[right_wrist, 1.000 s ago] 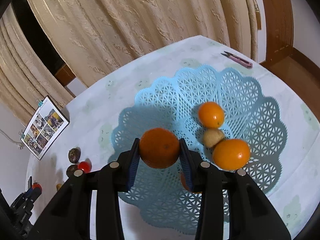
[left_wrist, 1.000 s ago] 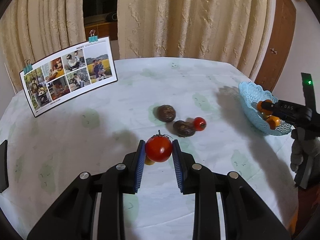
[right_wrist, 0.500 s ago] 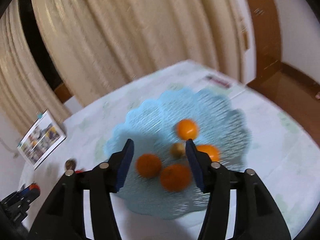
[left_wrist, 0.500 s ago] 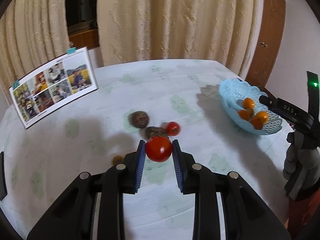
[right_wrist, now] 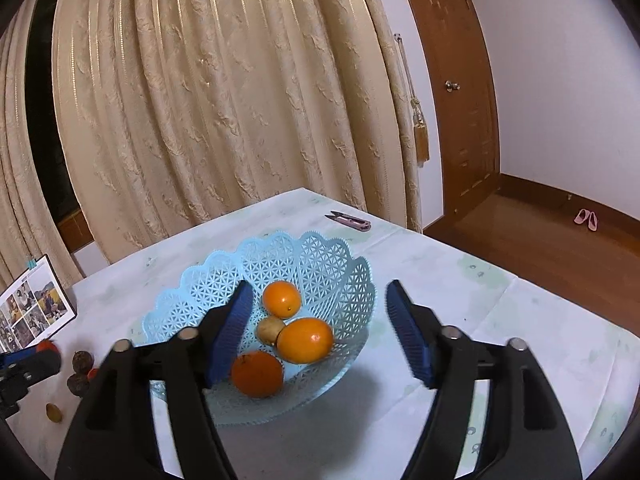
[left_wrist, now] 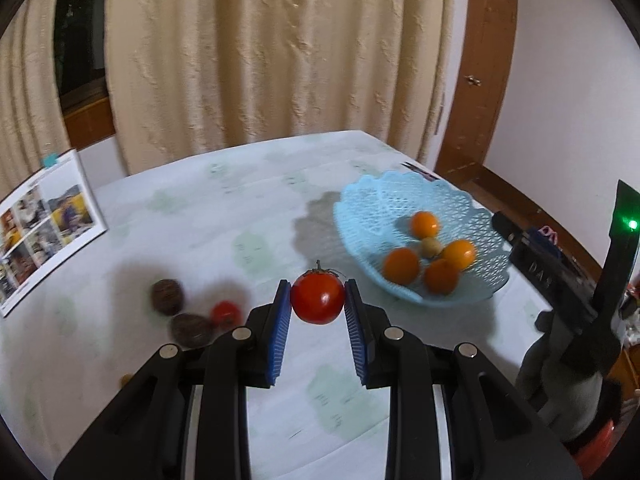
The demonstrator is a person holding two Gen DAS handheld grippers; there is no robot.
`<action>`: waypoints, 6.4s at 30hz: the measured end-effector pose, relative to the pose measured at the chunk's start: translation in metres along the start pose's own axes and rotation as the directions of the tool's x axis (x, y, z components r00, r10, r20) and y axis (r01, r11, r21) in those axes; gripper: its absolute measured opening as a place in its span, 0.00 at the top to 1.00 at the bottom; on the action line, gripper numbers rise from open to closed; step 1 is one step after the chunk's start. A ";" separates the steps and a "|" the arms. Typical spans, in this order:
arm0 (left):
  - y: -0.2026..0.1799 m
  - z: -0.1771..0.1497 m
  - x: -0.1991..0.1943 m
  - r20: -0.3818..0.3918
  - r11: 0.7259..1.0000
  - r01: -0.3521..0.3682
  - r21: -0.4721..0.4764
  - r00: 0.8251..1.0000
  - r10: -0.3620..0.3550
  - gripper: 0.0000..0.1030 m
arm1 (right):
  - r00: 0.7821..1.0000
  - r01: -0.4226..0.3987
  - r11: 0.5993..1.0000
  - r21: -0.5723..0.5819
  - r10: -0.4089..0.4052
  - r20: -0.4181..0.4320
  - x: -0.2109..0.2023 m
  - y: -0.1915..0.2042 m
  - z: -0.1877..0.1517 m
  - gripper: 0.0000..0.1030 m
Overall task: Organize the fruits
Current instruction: 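Carry the red tomato into the blue basket and open the left tool, then move the left tool to the small yellow-brown fruit and grasp it, then grasp the dark brown round fruit with the right tool while the left tool holds its fruit, then carry the dark brown fruit into the basket and open the right tool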
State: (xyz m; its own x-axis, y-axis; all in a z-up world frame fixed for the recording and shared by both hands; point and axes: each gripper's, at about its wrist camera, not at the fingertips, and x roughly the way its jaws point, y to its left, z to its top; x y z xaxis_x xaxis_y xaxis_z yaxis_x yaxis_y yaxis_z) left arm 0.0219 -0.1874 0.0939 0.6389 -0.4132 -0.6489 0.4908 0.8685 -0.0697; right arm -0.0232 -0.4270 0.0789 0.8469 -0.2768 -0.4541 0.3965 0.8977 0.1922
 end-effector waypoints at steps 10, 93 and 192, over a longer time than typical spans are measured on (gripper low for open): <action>-0.030 0.022 0.049 -0.003 0.997 0.077 0.032 0.997 -0.077 0.73 | 0.999 0.030 0.997 0.064 -0.028 -0.036 0.004 -0.013 -0.006 0.28; 0.160 -0.086 -0.009 -0.143 0.963 -0.189 -0.193 0.976 0.163 0.75 | 0.813 -0.526 0.824 -0.210 0.414 -0.410 0.000 0.211 -0.068 0.27; 0.152 -0.075 -0.033 -0.088 0.951 -0.239 -0.197 0.970 0.226 0.75 | 0.848 -0.445 0.887 -0.126 0.372 -0.377 0.005 0.166 -0.042 0.61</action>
State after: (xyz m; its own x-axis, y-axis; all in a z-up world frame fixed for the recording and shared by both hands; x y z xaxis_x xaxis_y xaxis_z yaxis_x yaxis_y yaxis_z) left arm 0.0310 -0.0218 0.0475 0.6783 -0.1806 -0.7123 0.1973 0.9785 -0.0603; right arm 0.0320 -0.2647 0.0719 0.7324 0.2286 -0.6413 -0.0699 0.9622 0.2631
